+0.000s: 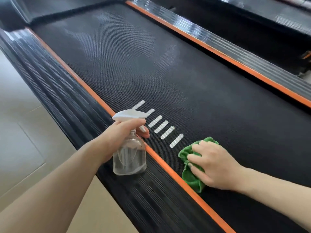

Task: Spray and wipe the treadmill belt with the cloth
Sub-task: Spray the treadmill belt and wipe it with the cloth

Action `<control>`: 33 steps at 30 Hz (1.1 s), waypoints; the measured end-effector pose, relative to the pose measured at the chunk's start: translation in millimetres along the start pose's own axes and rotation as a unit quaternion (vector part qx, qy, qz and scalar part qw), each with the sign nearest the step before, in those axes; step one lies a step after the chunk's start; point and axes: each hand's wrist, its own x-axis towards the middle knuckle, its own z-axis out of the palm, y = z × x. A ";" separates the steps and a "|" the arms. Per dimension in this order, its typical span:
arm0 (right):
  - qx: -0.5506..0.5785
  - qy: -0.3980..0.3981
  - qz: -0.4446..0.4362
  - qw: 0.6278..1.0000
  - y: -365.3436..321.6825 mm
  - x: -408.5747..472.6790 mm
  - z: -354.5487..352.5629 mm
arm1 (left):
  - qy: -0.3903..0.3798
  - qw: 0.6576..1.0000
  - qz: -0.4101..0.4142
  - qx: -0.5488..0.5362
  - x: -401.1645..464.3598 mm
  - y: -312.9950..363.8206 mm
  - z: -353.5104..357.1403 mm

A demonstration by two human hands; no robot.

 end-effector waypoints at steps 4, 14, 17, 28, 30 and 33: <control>-0.020 0.045 0.036 0.998 30.6 52.9 18.9 | 0.011 1.000 -0.001 0.001 0.6 -0.6 0.8; 0.035 0.029 0.071 0.996 -19.3 29.5 13.1 | 0.008 1.000 0.007 0.000 -5.0 2.1 3.2; 0.024 -0.011 -0.007 1.000 -12.7 14.5 1.6 | 0.020 1.000 0.003 -0.018 -5.5 1.2 0.9; -0.001 0.048 0.056 0.997 4.1 269.1 42.2 | 0.165 0.973 0.012 -0.163 -3.2 -3.2 -3.4; -0.020 0.037 0.089 0.995 2.2 292.7 47.3 | 0.225 0.959 0.019 -0.172 -4.9 -2.9 -15.2; 0.018 0.059 0.069 0.996 -6.5 258.5 47.0 | 0.239 0.958 0.006 -0.159 -8.0 1.1 -41.2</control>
